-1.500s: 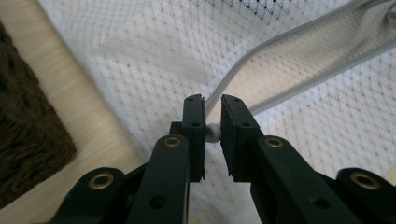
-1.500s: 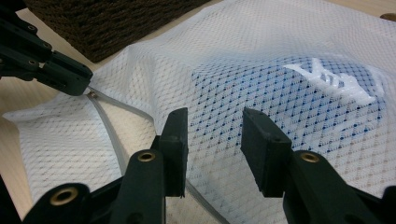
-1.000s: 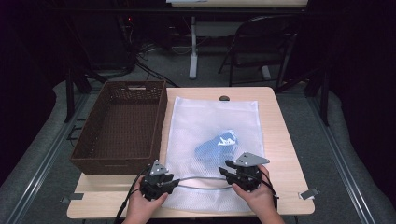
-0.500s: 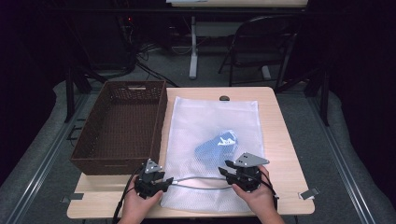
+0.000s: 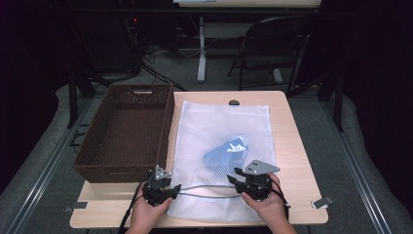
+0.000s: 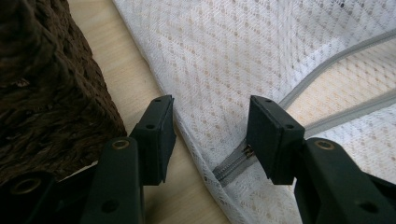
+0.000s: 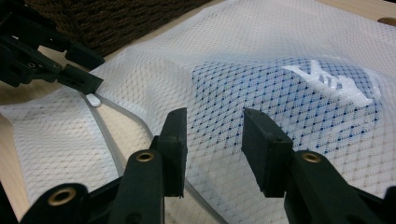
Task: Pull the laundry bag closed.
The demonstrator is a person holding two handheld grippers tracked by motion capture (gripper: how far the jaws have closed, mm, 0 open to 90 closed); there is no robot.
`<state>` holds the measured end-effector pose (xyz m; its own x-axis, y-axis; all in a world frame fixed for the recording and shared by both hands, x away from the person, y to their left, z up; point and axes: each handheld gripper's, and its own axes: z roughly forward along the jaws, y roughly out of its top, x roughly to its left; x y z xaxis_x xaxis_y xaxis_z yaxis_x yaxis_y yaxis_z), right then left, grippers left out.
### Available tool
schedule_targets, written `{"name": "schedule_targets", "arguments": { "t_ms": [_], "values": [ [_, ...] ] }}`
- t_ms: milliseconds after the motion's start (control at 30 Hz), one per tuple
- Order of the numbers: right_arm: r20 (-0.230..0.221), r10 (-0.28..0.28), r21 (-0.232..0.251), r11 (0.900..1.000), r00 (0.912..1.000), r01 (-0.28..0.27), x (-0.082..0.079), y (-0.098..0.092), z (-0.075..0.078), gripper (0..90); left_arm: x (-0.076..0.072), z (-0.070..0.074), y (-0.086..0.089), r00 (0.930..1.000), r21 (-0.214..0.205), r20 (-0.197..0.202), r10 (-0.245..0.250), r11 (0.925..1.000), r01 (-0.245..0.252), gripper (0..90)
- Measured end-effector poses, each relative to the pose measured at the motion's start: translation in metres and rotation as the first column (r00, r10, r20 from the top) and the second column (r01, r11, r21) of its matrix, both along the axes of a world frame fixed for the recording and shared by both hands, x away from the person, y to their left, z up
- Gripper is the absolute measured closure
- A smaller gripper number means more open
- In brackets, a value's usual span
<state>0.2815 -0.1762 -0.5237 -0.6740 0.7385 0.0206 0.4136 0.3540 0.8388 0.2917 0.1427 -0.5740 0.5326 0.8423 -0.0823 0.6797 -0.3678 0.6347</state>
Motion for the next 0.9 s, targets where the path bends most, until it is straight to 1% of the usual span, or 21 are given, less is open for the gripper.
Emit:
{"name": "schedule_targets", "arguments": {
  "t_ms": [167, 267, 333, 400, 600, 667, 767, 833, 900],
  "values": [
    [0.001, 0.001, 0.000, 1.0000, 1.0000, -0.001, 0.0000, 0.0002, -0.0001, 60.8, -0.0007, -0.0010, -0.0014, 0.9999, 0.002, 0.003, 0.011, 0.9999, -0.011, 48.0],
    [0.000, 0.001, 0.001, 1.0000, 1.0000, -0.001, -0.0005, 0.0009, 0.0000, 60.8, -0.0013, -0.0012, -0.0024, 0.9999, 0.011, 0.006, 0.012, 0.9999, -0.012, 47.5],
    [-0.002, 0.002, 0.003, 1.0000, 1.0000, -0.002, -0.0011, 0.0017, 0.0001, 60.6, -0.0017, -0.0016, -0.0031, 0.9998, 0.020, 0.016, 0.008, 0.9998, -0.008, 47.4],
    [0.001, 0.006, -0.001, 1.0000, 1.0000, -0.006, -0.0011, 0.0021, 0.0001, 60.6, -0.0018, -0.0017, -0.0036, 0.9998, 0.016, 0.018, 0.003, 0.9999, -0.004, 48.8],
    [0.001, 0.009, -0.002, 1.0000, 1.0000, -0.009, -0.0013, 0.0033, 0.0002, 60.5, -0.0029, -0.0022, -0.0057, 0.9993, 0.003, 0.030, -0.025, 0.9997, 0.024, 59.2],
    [0.001, 0.009, -0.001, 1.0000, 1.0000, -0.009, -0.0014, 0.0035, 0.0002, 60.5, -0.0025, -0.0025, -0.0060, 0.9990, -0.012, 0.028, -0.037, 0.9992, 0.037, 65.3],
    [0.001, 0.015, -0.004, 0.9999, 0.9999, -0.015, -0.0014, 0.0048, -0.0001, 60.4, -0.0009, -0.0021, -0.0071, 0.9981, -0.018, 0.022, -0.057, 0.9982, 0.058, 75.3],
    [0.000, 0.018, -0.003, 0.9998, 0.9998, -0.018, -0.0016, 0.0062, -0.0003, 60.4, -0.0001, -0.0025, -0.0079, 0.9977, -0.031, 0.020, -0.064, 0.9974, 0.065, 79.5],
    [0.000, 0.024, -0.002, 0.9997, 0.9997, -0.024, -0.0017, 0.0082, -0.0003, 60.2, 0.0003, -0.0022, -0.0076, 0.9973, -0.032, 0.022, -0.070, 0.9970, 0.070, 83.2]
  ]
}}
